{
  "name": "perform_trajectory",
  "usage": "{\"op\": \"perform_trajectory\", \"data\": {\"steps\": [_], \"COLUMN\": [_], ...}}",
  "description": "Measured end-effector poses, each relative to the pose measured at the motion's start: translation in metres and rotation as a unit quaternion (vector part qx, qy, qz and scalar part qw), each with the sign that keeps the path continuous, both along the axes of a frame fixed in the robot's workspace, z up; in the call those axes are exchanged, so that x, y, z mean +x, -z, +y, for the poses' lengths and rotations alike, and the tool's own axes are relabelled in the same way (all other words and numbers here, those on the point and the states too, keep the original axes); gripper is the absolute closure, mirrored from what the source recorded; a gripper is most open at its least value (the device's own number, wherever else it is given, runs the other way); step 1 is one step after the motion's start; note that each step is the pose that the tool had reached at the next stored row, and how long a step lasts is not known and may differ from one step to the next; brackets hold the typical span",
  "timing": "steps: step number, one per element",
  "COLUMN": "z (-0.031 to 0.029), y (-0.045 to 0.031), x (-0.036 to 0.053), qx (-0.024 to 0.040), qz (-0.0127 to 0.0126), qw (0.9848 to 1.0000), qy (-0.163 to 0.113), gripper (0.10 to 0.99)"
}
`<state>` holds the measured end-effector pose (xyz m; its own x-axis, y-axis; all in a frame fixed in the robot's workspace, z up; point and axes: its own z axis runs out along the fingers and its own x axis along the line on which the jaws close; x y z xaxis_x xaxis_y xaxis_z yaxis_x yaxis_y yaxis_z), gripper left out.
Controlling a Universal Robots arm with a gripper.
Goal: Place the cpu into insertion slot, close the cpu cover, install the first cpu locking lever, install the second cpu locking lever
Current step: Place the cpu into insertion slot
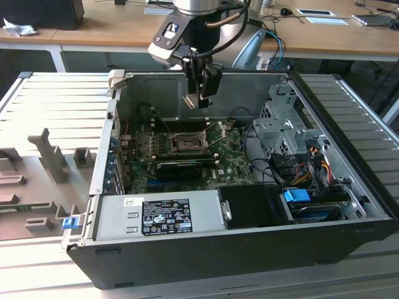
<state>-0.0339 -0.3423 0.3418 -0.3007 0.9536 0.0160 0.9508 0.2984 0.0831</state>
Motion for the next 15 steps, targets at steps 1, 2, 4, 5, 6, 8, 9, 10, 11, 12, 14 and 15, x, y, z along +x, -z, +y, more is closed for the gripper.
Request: {"op": "perform_trajectory", "data": {"steps": [1,2,4,5,6,8,9,10,11,12,14,15], "z": [0.0000,0.0000,0.0000,0.0000,0.0000,0.0000,0.0000,0.0000,0.0000,0.0000,0.0000,0.0000], "y": [0.0007,0.0015,0.0033,0.0040,0.0050,0.0071,0.0081,0.0086,0.0092,0.0102,0.0122,0.0128], "x": [0.0000,0.0000,0.0000,0.0000,0.0000,0.0000,0.0000,0.0000,0.0000,0.0000,0.0000,0.0000], "qx": [0.0000,0.0000,0.0000,0.0000,0.0000,0.0000,-0.0006,-0.0007,-0.0009,-0.0011,-0.0014,-0.0013], "qz": [0.0000,0.0000,0.0000,0.0000,0.0000,0.0000,0.0000,0.0000,0.0000,0.0000,0.0000,0.0001], "qw": [1.0000,1.0000,1.0000,1.0000,1.0000,1.0000,0.9999,0.9998,0.9996,0.9991,0.9974,0.9968], "qy": [0.000,0.001,0.002,0.002,0.003,0.007,0.015,0.021,0.029,0.043,0.072,0.080], "gripper": [0.557,0.557,0.557,0.557,0.557,0.557,0.557,0.557,0.557,0.557,0.557,0.557]}}
